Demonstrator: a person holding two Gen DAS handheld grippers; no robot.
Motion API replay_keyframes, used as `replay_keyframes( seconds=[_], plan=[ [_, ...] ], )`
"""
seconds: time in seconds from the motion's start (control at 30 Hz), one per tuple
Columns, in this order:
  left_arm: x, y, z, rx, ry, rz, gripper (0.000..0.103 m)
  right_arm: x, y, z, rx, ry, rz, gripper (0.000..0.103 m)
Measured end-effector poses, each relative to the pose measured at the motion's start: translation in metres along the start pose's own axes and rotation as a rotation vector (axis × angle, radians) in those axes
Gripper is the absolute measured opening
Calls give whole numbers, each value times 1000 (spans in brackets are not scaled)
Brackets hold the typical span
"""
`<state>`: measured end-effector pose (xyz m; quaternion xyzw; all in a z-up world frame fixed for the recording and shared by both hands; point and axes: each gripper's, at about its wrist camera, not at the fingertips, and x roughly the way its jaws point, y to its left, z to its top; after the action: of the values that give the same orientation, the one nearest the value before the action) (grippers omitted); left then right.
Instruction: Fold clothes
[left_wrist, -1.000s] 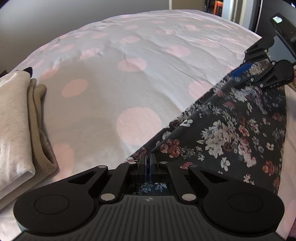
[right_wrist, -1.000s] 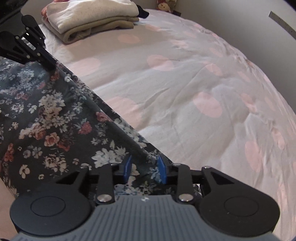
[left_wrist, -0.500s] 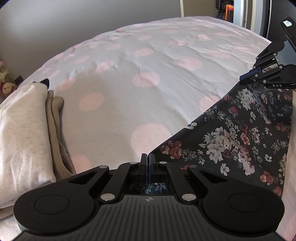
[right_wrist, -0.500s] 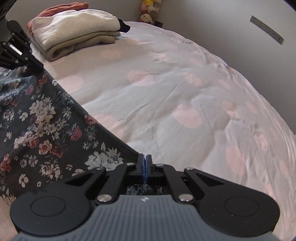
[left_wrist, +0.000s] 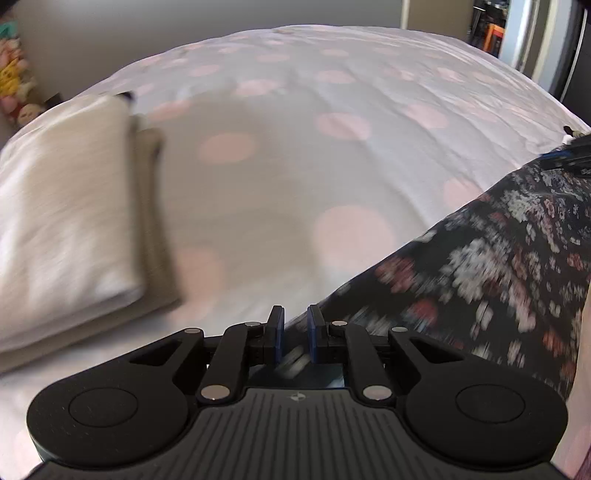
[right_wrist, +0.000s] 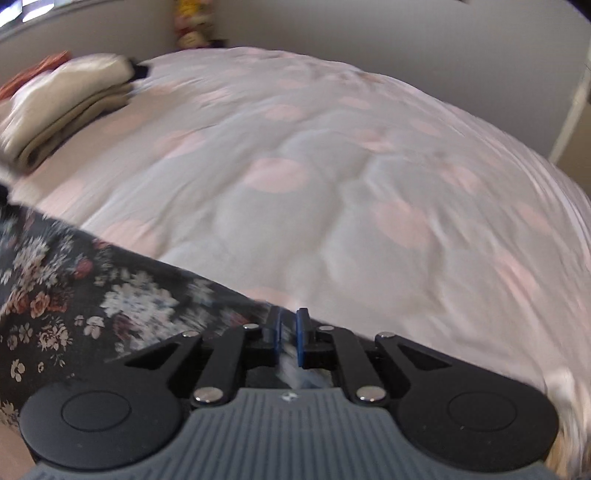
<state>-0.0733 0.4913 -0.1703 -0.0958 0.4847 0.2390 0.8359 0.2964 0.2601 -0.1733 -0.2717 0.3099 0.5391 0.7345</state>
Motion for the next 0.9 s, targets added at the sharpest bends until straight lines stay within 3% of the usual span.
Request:
replay_keyframes(
  seconds=[0.17,0.4,0.47,0.53,0.6,0.73,0.9],
  plan=[
    [-24,41,-35,-20,70,71,12,-30,-61,-38,228,27,-110,14],
    [-6,78,-66,-189,122,211,12,-60,-118,-89,425,94,-266,13],
    [-6,68,-60,-159,132,263,12,-75,-131,-94,496,50,-266,24],
    [-6,58,-54,-129,143,314,12,-88,-144,-95,554,4,-271,44],
    [-7,47,-49,-96,144,353,12,-95,-154,-95,584,-12,-286,45],
    [-13,28,-46,-68,129,354,12,-90,-176,-98,662,7,-229,45],
    [-35,12,-39,-96,107,343,13,-60,-189,-108,762,105,-159,43]
  ],
)
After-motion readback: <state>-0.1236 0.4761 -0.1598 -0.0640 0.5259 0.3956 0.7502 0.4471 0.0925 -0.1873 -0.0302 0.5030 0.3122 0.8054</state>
